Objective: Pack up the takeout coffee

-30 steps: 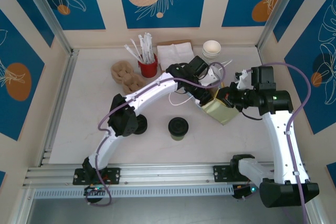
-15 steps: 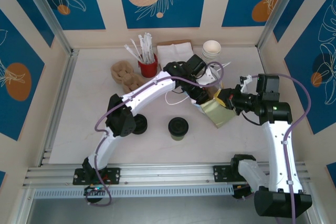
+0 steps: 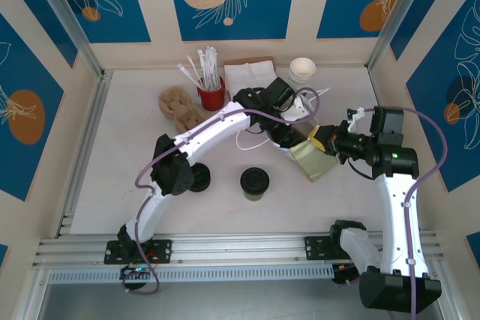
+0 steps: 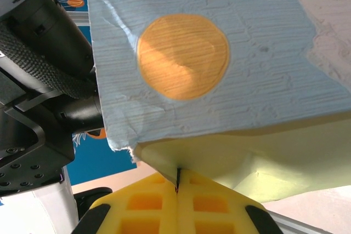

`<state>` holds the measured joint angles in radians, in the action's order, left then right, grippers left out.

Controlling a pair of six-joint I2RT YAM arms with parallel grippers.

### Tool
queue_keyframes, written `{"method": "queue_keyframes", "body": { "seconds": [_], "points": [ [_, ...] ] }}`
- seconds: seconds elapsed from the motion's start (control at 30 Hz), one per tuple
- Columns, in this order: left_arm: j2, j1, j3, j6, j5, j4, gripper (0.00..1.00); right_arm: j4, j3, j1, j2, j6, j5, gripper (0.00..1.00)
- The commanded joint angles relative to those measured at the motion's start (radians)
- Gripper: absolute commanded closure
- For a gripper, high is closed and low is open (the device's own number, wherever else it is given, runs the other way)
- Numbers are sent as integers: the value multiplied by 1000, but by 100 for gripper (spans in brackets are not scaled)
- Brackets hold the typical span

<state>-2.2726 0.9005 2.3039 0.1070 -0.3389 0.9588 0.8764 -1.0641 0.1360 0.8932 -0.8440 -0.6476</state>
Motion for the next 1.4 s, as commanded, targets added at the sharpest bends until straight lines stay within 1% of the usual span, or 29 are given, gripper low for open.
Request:
{"method": "queue_keyframes", "body": {
  "seconds": [0.0, 0.17, 0.37, 0.57, 0.7, 0.77, 0.83, 0.9, 0.97, 1.03, 1.1, 1.2, 1.27, 1.37],
  "points": [
    [103, -6, 35, -6, 4, -8, 25, 19, 18, 10, -8, 16, -34, 100],
    [182, -6, 37, -26, 22, -20, 18, 15, 29, 15, -8, 16, -26, 100],
    [247, -5, 39, -79, 59, -43, 17, -3, 47, 15, -10, 3, -21, 100],
    [285, -6, 37, -149, 102, -62, 17, -18, 68, 13, -29, -5, 19, 99],
    [306, -6, 27, -187, 120, -62, 16, -40, 95, 12, -34, -10, 30, 92],
    [323, -7, 9, -204, 128, -64, 16, -36, 100, 13, -33, -2, 48, 84],
    [344, -8, -17, -211, 136, -73, 16, -21, 94, 14, -33, 19, 73, 77],
    [367, -8, -39, -217, 145, -78, 16, 9, 71, 19, -29, 53, 104, 69],
    [393, -8, -46, -217, 129, -81, 15, 57, 26, 30, -18, 121, 137, 61],
    [423, -7, -48, -215, 122, -74, 15, 131, -54, 45, 4, 192, 202, 55],
    [459, -8, -61, -208, 142, -61, 15, 183, -126, 62, 16, 252, 245, 53],
    [532, -8, -113, -204, 205, -48, 14, 219, -217, 82, 12, 298, 285, 51],
    [597, -9, -186, -213, 248, -66, 14, 206, -260, 84, 1, 301, 301, 50],
    [696, -10, -306, -232, 278, -116, 14, 143, -300, 81, 1, 287, 276, 50]
  ]
}}
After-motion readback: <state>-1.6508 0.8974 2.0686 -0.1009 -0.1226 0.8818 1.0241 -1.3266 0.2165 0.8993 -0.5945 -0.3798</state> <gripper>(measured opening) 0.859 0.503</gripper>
